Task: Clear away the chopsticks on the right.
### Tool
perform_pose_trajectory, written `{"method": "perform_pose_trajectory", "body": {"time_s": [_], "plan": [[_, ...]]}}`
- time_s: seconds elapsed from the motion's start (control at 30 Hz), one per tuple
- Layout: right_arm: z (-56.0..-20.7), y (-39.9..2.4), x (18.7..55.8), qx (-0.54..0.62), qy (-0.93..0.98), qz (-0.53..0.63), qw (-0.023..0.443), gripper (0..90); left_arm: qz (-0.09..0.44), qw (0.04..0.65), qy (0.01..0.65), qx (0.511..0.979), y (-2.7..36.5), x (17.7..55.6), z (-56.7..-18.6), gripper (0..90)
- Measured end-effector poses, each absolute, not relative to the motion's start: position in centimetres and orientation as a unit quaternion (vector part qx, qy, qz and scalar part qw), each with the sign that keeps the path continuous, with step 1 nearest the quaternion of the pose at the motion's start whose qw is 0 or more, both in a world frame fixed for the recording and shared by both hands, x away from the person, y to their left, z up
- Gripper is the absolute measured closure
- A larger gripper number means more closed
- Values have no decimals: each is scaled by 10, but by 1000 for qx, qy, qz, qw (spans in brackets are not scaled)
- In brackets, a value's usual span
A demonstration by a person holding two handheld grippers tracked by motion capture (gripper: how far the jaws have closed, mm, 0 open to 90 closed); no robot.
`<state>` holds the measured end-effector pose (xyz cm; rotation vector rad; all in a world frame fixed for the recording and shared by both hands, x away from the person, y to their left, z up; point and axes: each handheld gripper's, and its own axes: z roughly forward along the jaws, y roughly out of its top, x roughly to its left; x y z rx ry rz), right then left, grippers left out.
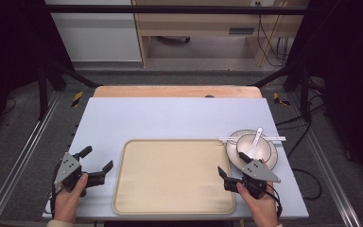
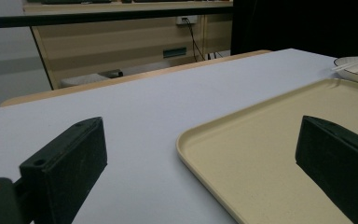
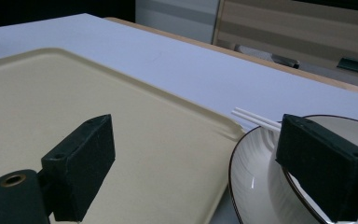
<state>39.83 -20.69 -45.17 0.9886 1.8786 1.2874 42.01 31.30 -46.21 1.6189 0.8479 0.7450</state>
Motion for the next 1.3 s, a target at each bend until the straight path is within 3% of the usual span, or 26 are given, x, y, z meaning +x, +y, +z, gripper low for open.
{"method": "perform_pose_trajectory", "body": {"time_s": [0.23,0.47,0.57,0.6,0.67,0.8,0.93,1.07,1.3], "plan": [[-450,-200,396,355,734,474,334,117,309,551,360,687,313,421,-464,18],[-426,-202,387,361,728,434,389,155,309,551,357,688,311,418,-463,19],[-402,-217,390,357,721,417,423,240,308,550,357,689,311,418,-463,19],[-389,-235,397,358,727,394,434,341,307,550,358,689,311,417,-464,20],[-384,-245,403,365,728,382,438,368,309,549,357,690,312,417,-464,20],[-370,-291,429,392,722,363,440,549,310,548,358,689,312,417,-463,21],[-375,-331,460,435,714,361,413,737,308,545,356,694,310,418,-464,22],[-395,-362,493,489,708,351,370,865,304,541,354,700,308,418,-466,23],[-430,-377,544,531,729,313,297,900,305,537,353,703,306,419,-467,27]]}}
